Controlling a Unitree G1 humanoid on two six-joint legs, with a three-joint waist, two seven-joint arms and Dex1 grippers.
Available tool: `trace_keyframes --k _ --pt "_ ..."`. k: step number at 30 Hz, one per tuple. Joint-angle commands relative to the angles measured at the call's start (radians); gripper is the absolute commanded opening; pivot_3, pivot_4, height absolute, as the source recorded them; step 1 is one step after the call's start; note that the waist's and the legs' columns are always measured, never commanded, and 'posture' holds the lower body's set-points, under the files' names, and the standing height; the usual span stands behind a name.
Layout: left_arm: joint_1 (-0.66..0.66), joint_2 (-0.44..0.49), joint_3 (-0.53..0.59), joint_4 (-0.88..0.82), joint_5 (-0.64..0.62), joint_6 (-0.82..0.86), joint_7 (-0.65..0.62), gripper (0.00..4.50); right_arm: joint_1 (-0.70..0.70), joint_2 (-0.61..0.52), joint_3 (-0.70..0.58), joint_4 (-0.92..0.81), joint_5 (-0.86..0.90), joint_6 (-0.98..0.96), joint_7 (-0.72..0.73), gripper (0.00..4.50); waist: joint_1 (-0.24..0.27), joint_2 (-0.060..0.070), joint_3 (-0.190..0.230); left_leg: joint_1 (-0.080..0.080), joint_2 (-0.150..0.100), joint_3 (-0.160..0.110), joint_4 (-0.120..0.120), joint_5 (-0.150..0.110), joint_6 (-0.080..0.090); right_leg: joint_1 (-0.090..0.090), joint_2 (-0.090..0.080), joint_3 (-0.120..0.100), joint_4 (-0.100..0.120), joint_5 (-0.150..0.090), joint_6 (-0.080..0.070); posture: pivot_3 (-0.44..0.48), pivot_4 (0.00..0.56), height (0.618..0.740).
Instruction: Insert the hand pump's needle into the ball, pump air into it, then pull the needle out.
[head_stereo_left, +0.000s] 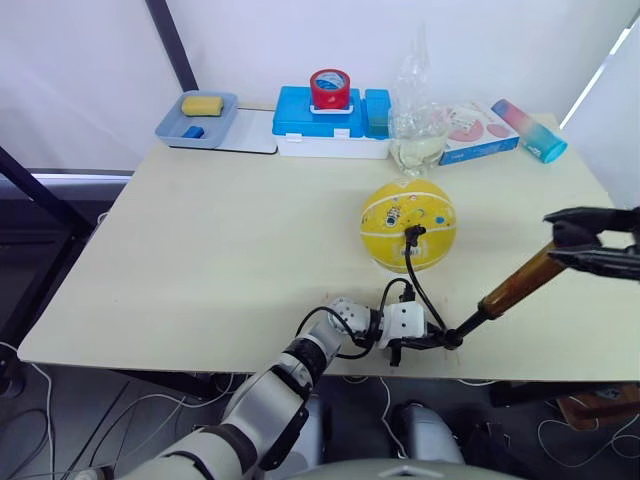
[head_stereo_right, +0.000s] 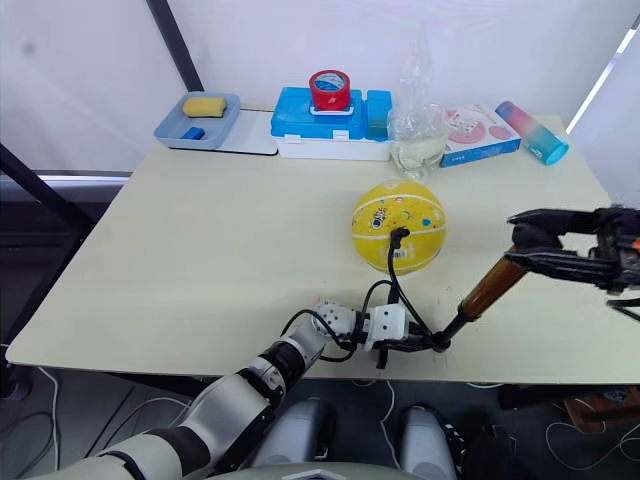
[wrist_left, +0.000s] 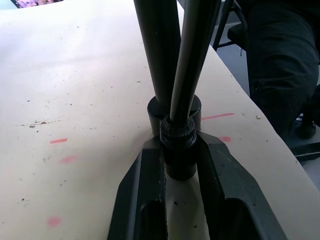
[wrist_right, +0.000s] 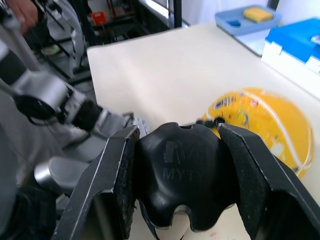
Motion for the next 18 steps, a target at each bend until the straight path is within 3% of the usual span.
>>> trace_keyframes --k 1,5,11,18 --pt "0.039 0.044 -0.038 0.077 0.080 0.044 -0.001 0.38 -0.055 -0.040 -0.113 0.032 0.019 0.022 -0.003 2.00 0.000 0.002 0.001 0.000 0.000 0.000 0.000 0.000 0.000 0.000 0.000 0.000 0.000 0.000 0.000 0.000 0.150 0.739" --pt "0.037 0.042 -0.038 0.078 0.080 0.043 -0.001 0.38 -0.003 0.007 -0.071 -0.027 -0.015 0.020 -0.004 2.00 0.001 0.003 0.001 -0.002 -0.001 0.000 0.000 0.002 0.003 -0.002 0.000 0.000 0.000 0.000 0.000 0.000 0.150 0.739" --pt "0.034 0.040 -0.037 0.079 0.080 0.045 0.002 0.38 0.137 0.132 0.068 -0.113 -0.176 -0.129 -0.025 2.00 0.000 0.000 -0.001 -0.001 -0.001 0.000 0.000 0.002 0.004 -0.001 0.000 0.000 0.000 -0.002 0.004 0.000 0.150 0.739" --pt "0.031 0.039 -0.034 0.080 0.080 0.047 0.000 0.38 0.226 0.237 0.221 -0.042 -0.385 -0.369 -0.035 2.00 0.001 -0.002 -0.002 0.000 0.000 0.000 0.000 0.001 0.001 0.000 0.001 0.000 0.000 -0.002 0.004 0.000 0.150 0.739"
